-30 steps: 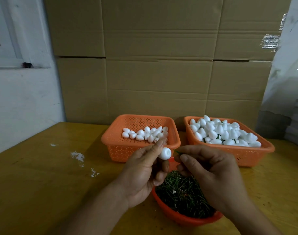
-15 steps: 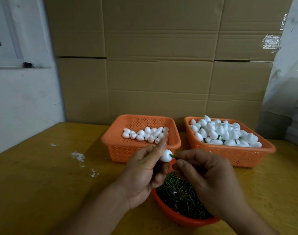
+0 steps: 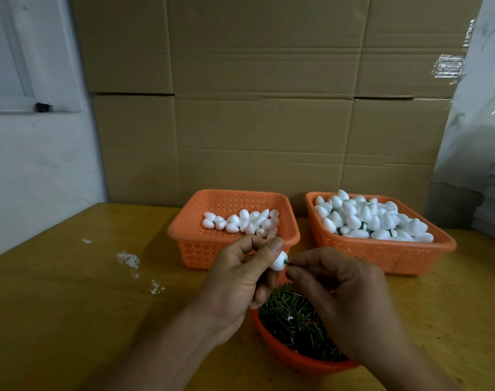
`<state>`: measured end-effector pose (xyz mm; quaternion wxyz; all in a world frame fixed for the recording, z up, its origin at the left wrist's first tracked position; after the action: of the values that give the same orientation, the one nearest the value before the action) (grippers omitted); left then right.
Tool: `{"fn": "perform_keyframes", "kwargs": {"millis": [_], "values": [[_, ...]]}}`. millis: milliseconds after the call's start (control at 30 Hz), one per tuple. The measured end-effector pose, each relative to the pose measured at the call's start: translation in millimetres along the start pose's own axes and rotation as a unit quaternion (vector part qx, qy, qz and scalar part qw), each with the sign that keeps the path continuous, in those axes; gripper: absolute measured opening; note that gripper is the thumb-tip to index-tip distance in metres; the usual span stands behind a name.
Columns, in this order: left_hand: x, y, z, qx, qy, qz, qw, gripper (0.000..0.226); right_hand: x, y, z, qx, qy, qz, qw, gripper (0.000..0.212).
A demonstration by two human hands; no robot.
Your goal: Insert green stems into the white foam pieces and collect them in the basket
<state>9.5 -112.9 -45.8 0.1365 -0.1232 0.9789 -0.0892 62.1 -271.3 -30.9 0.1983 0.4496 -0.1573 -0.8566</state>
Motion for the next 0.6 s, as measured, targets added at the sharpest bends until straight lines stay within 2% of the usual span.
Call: {"fn": "perform_keyframes", "kwargs": {"millis": [467, 600], "values": [[0.6, -1.8, 2.1, -0.035, -0.057, -0.013, 0.998, 0.031, 0.8, -1.2, -3.5, 0.020, -0.052, -0.019, 0.998, 0.004], [2.1, -1.3, 0.7, 0.013, -0.048, 0.029, 0.998, 0.024, -0.4, 0.8, -2.3, -0.001, -0.053, -0.024, 0.998, 0.006]]}}
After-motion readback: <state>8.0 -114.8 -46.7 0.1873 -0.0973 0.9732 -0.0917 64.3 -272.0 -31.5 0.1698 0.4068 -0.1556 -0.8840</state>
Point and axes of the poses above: each hand's wrist, its own x-axis away from the middle knuckle, its own y-axis out of the back of the hand, z = x × y, the point moved 2 cm from there along -x, towards the middle knuckle
